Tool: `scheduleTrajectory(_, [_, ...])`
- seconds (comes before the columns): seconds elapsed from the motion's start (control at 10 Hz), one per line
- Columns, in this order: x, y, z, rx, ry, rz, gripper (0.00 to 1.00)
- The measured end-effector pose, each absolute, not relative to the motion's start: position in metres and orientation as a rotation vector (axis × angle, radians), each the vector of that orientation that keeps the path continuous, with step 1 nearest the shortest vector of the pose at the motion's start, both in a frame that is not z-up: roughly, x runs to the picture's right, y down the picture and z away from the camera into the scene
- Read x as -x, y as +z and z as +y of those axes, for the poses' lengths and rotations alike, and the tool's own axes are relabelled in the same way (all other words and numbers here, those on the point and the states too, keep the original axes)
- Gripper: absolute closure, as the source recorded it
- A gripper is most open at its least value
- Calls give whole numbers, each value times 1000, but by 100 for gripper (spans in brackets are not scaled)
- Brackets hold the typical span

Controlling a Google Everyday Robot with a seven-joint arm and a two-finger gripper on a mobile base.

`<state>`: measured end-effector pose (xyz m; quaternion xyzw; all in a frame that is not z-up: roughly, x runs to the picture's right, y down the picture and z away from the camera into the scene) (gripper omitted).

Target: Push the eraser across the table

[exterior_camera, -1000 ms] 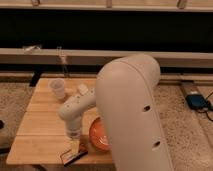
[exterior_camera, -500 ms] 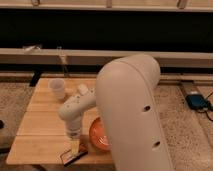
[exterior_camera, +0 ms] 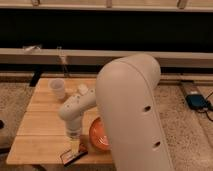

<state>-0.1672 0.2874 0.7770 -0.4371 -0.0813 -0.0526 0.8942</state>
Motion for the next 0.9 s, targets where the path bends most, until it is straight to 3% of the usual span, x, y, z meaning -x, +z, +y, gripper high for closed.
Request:
scheduleTrajectory(0.5, [159,776,211,706,19,-287,20])
scheduleTrajectory(0.9, [162,775,211,706,16,-292,20])
